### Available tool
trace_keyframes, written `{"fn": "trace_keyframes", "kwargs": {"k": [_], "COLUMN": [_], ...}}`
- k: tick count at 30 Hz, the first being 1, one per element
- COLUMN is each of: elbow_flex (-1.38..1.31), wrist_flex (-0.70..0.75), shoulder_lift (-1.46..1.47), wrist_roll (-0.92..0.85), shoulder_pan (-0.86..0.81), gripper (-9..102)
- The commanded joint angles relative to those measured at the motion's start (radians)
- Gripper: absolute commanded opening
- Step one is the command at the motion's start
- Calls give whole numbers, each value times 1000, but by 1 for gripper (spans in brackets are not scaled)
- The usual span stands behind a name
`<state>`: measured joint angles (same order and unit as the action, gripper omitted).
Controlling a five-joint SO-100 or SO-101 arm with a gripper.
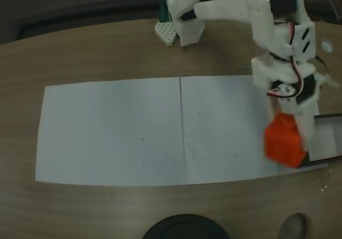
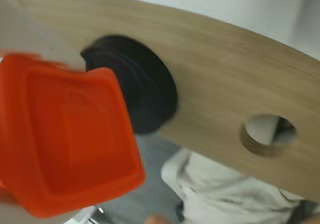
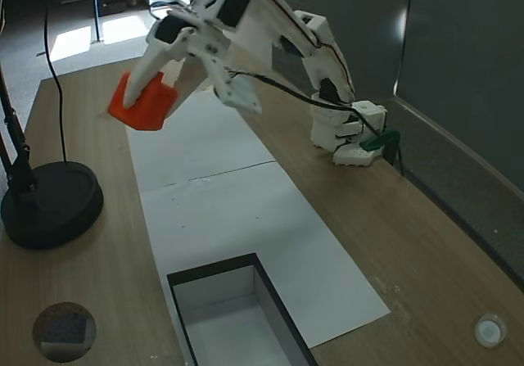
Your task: Grab a orange square and put it in the box.
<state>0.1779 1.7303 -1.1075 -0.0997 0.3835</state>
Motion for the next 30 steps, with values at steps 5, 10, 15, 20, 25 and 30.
{"fn": "trace_keyframes", "kwargs": {"k": [5,10,15,20,25,30], "elbow_flex": [-52,-54,-61,-61,-61,-61], "wrist_flex": [-9,-25,-115,-190,-230,-253], "shoulder_lift": [-153,-51,114,224,270,290], "wrist_roll": [-3,-3,-2,-2,-2,-11], "shoulder_pan": [316,439,459,460,456,449], "gripper": [14,14,14,14,13,14]}}
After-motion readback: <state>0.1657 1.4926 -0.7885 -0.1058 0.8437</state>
